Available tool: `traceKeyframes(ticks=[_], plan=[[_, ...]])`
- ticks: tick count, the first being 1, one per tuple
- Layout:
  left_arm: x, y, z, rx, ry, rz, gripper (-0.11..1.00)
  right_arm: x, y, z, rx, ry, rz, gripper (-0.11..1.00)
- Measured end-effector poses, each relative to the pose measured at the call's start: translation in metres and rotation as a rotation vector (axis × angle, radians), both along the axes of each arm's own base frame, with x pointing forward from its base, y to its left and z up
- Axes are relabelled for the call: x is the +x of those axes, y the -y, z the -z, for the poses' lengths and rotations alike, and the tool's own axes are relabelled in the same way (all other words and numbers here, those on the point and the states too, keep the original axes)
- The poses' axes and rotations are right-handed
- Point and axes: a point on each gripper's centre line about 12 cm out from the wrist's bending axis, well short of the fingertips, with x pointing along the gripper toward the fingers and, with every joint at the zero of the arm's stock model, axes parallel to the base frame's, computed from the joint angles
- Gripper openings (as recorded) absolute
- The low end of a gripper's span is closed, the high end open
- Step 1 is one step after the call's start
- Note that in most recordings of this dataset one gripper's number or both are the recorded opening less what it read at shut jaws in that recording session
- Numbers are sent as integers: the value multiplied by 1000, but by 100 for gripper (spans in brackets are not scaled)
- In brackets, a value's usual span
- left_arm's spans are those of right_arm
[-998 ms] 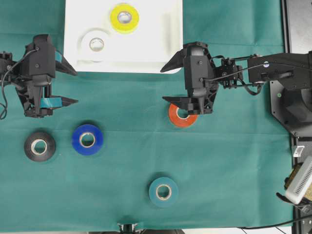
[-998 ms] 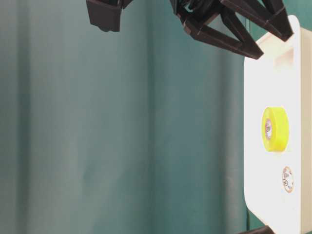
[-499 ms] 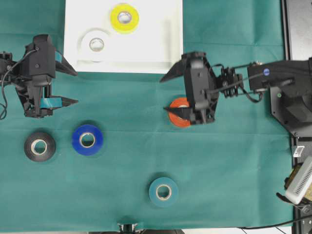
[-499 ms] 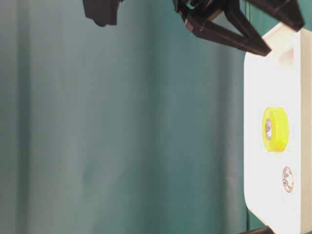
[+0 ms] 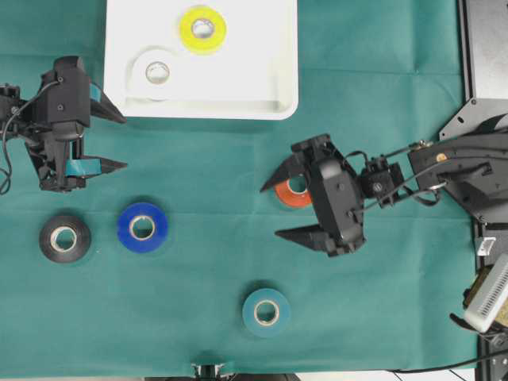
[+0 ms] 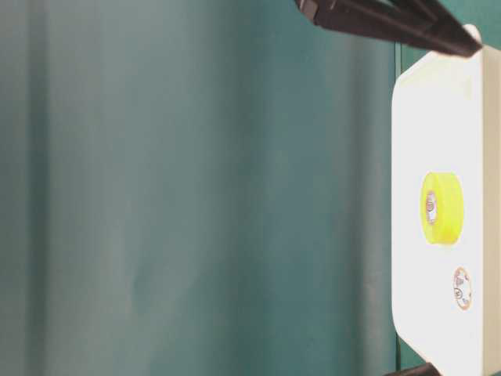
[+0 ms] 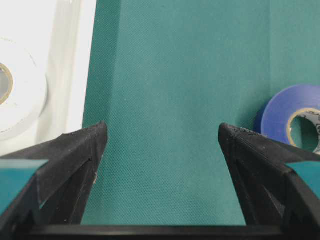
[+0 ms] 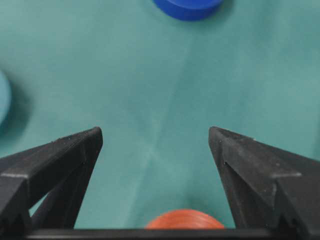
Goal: Put the tape alternately from left to right into the white case.
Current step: 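Move the right gripper down past the orange tape toward the teal roll, then lower the right gripper onto the teal tape and close on it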
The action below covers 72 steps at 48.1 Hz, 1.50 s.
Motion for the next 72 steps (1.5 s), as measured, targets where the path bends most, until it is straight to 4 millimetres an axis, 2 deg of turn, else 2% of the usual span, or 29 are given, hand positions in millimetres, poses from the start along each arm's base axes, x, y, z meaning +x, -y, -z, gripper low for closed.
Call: traceKeyframes(ticks=[18,31,40,49,59,72], plan=[[0,0,0,0,0,2,98,-12,-39,0,1,1,-124,75],[0,0,0,0,0,2,98,-14,-45,6,-5,-16,-143,74],[0,0,0,-1,-2,1,98,-1,-53,20,-14,-44,-152,74],[-1,1,1,-2,-3,3,98,16,-76,27,-19,-59,-190,74],[-1,2,2,-4,-6,3,98,26,-98,36,-4,-128,-187,74],[-2,2,2,-2,-8,6,98,30,-101,53,17,-245,-111,74]])
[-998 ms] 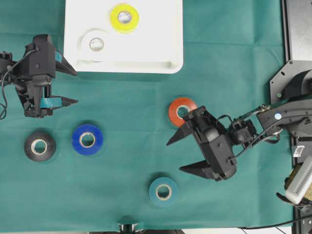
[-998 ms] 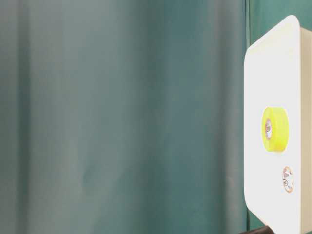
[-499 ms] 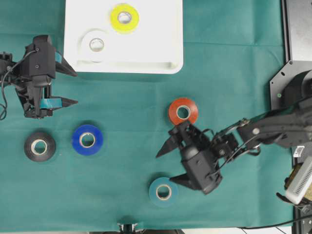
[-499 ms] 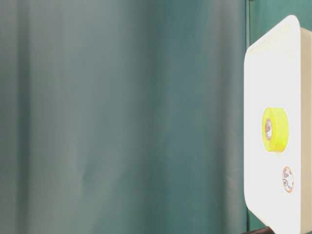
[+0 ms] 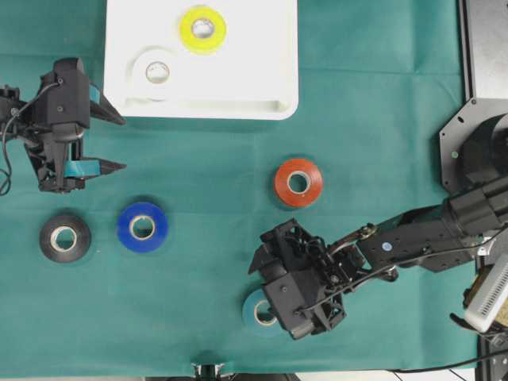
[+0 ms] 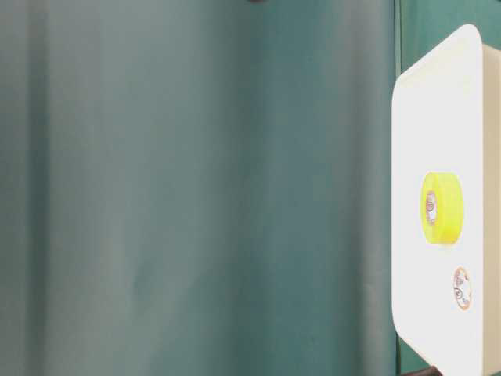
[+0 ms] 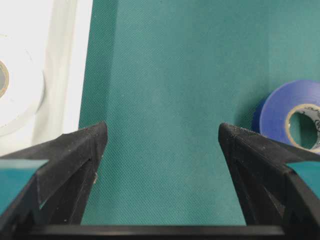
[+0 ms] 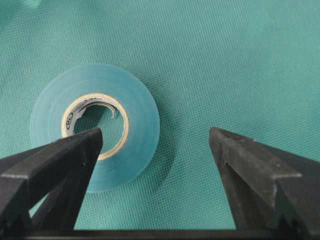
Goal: Put the tape alternately from left to right into the white case.
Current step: 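Lower the right gripper onto the teal tape and close on it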
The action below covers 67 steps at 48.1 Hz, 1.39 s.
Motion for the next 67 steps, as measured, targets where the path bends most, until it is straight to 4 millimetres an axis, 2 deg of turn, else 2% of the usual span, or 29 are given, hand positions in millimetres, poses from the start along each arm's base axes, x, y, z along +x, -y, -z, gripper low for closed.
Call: traceKeyframes(ticks=[22,37,41,48,53,67], plan=[[-1,4,1,-1,-3,11,98,11,-7,14,-32,-52,4,74],[-2,4,2,-2,-8,10,98,11,-8,14,-34,-54,3,72],[-2,4,2,-2,-8,12,98,11,-8,14,-34,-52,2,61],[-2,4,2,-2,-8,12,98,11,-8,14,-34,-52,2,21],[-2,4,2,-2,-8,10,98,11,-10,14,-35,-50,-5,2],[-2,4,2,-1,-6,13,98,11,-10,13,-34,-49,-5,1]])
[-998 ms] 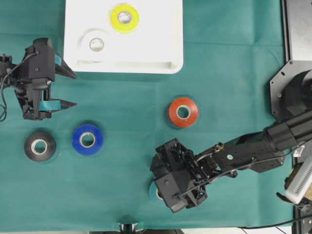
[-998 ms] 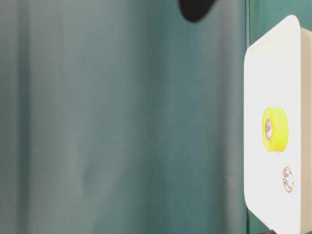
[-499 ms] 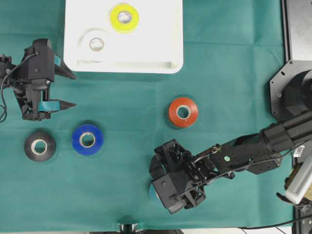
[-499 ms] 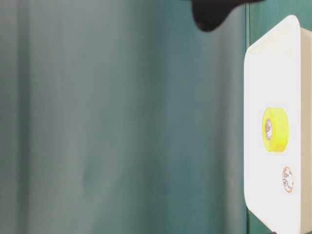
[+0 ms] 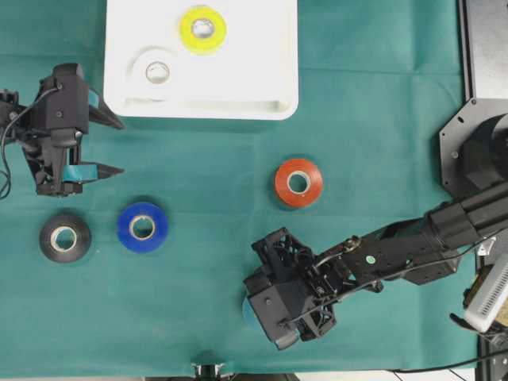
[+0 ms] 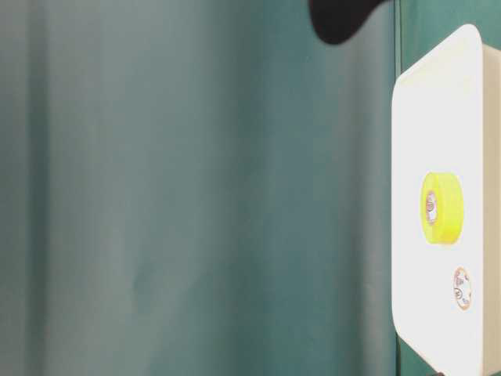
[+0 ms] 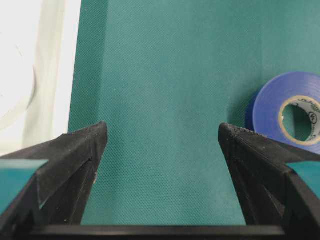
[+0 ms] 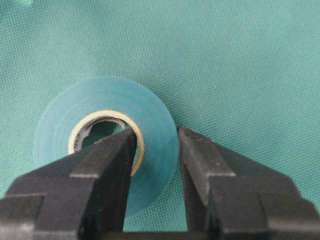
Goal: Put the tape alternately from left to right into the white case.
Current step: 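Lower the right gripper onto the teal tape and close on it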
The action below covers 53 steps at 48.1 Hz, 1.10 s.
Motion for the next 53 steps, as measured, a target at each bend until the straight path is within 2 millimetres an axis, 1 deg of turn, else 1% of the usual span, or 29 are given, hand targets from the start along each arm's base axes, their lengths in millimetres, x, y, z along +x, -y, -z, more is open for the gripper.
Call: traceKeyframes(ticks=[16,27,35,53], plan=[[0,0,0,0,-2,0,98,1,0,-3,1,3,1,1],[0,0,0,-2,-2,-2,98,4,1,-29,31,62,6,1],[0,0,0,-2,-2,-2,98,5,6,-41,37,78,18,1],[0,0,0,-1,-2,-1,98,7,23,-40,10,43,64,1]])
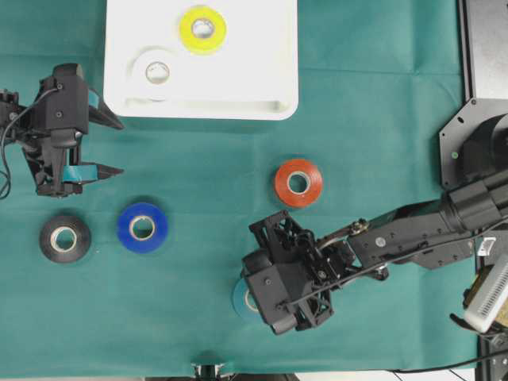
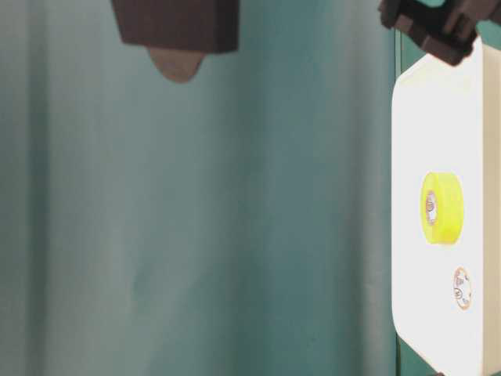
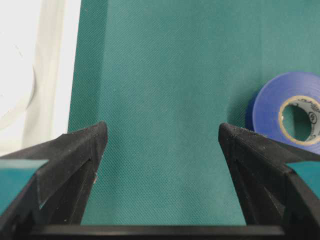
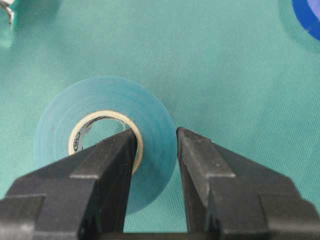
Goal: Put the tape alternately from left to right into the white case.
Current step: 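Lower the right gripper onto the teal tape and close on it, then lift the teal tape with the right gripper up into the white tray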
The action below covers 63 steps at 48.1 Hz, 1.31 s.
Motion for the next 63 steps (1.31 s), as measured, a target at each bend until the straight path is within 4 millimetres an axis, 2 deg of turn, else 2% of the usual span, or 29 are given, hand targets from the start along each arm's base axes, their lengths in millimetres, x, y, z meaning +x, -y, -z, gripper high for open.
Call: traceKeyframes(ticks=[6,15,30,44,54,63], plan=[[0,0,0,0,0,0,98,2,13,-3,-18,-2,21,1],[0,0,0,-1,-2,-1,98,5,45,-8,-67,2,66,1],[-2,0,2,1,-6,3,98,8,112,-21,-150,43,162,1],[-2,0,2,0,-6,0,98,15,173,-24,-156,65,308,1],[-2,0,2,1,-6,3,98,22,203,-32,-151,138,359,1],[-2,0,2,0,-5,2,98,29,232,-27,-185,137,398,1]])
